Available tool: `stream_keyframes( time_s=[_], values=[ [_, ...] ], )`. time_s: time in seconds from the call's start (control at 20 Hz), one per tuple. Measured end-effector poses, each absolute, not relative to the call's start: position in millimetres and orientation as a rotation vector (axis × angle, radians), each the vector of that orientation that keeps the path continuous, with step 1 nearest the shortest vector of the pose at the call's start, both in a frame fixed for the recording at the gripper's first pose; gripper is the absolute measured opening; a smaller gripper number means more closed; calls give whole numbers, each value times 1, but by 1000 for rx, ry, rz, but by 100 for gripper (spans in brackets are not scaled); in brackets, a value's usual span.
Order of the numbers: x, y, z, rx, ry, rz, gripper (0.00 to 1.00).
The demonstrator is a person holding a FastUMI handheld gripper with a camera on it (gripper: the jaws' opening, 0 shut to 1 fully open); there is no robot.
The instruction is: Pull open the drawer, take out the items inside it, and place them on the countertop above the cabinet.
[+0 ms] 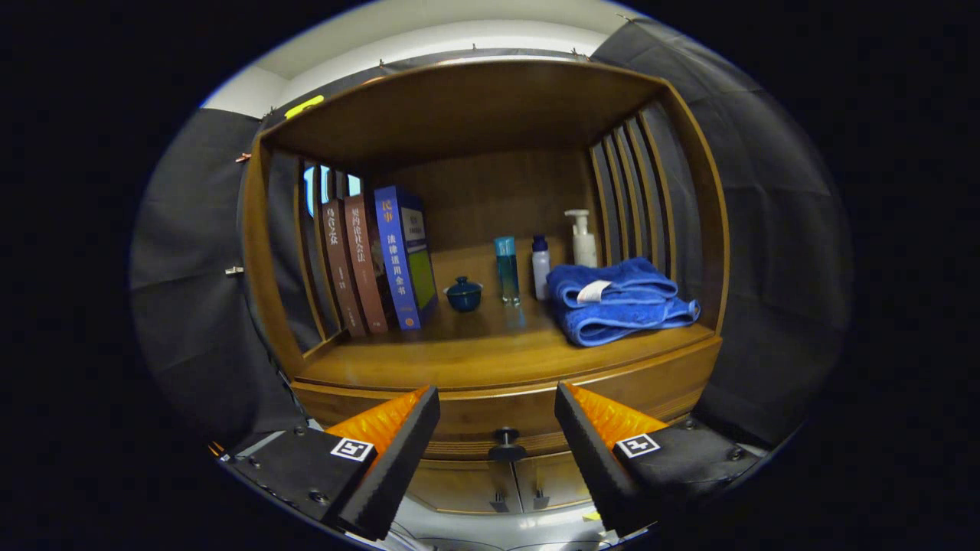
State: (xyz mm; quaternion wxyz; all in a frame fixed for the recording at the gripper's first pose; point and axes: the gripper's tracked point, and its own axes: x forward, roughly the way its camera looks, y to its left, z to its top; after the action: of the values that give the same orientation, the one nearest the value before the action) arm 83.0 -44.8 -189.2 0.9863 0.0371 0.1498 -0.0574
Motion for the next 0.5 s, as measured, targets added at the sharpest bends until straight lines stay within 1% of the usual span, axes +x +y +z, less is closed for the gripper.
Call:
stream_keyframes(
  time_s=[0.5],
  values=[
    [104,-60,-273,67,476,-155,99]
  ],
)
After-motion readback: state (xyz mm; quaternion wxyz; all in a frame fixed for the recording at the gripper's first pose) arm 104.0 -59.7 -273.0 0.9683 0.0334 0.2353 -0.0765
